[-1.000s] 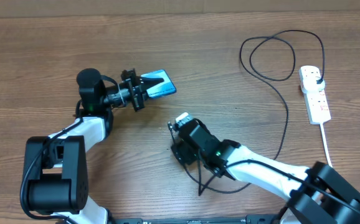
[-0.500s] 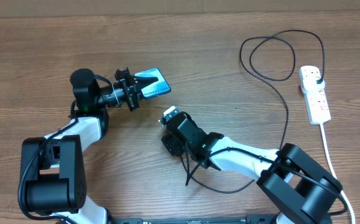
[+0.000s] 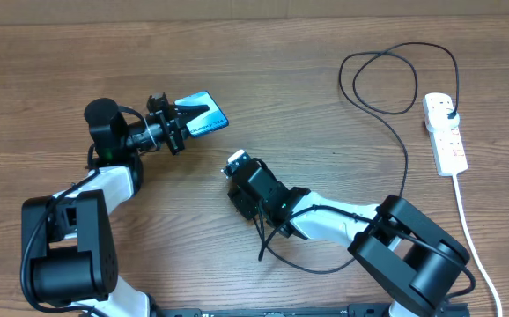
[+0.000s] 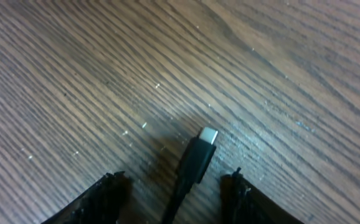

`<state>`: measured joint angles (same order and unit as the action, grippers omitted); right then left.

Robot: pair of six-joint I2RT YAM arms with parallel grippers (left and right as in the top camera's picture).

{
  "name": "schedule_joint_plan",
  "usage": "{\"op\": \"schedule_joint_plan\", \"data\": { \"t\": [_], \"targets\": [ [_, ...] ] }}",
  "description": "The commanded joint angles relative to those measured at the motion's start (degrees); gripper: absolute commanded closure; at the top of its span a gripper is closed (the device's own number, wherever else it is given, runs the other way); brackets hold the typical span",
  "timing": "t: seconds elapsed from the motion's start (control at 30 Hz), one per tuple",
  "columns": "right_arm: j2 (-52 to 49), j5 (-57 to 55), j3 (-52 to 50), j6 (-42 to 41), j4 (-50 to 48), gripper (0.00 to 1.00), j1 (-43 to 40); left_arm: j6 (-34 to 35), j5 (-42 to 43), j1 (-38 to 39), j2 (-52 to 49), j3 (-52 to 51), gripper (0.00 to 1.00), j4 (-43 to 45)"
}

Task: Plug charger to phone and switch on socket
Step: 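Lower the right gripper and grasp the black cable's USB-C plug, then lift the plug with the right gripper toward the phone's bottom port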

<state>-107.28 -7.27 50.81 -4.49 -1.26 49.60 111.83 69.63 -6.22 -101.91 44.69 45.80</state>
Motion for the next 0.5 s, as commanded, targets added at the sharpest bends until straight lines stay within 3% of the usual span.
{"op": "schedule_joint_plan", "data": {
  "t": [0.0, 0.1, 0.3, 0.47],
  "targets": [
    [-1.88, -0.87, 1.09, 0.09, -0.94, 0.48, 0.2, -2.71, 0.5, -0.81, 0.9, 1.44, 0.96, 0.48],
    [-3.06, -0.94, 1.11, 0.13, -1.75, 0.55, 0.2, -3.32, 0.5, -0.94, 0.9, 1.44, 0.96, 0.48],
    [-3.21, -1.29, 1.14, 0.09, -1.9, 0.8, 0.2, -3.89, 0.68, -0.94, 0.9, 1.44, 0.96, 0.48],
    [-3.21, -1.29, 1.14, 0.02, -1.88, 0.96, 0.2, -3.91, 0.72, -0.96, 0.9, 1.44, 0.96, 0.48]
  ]
}}
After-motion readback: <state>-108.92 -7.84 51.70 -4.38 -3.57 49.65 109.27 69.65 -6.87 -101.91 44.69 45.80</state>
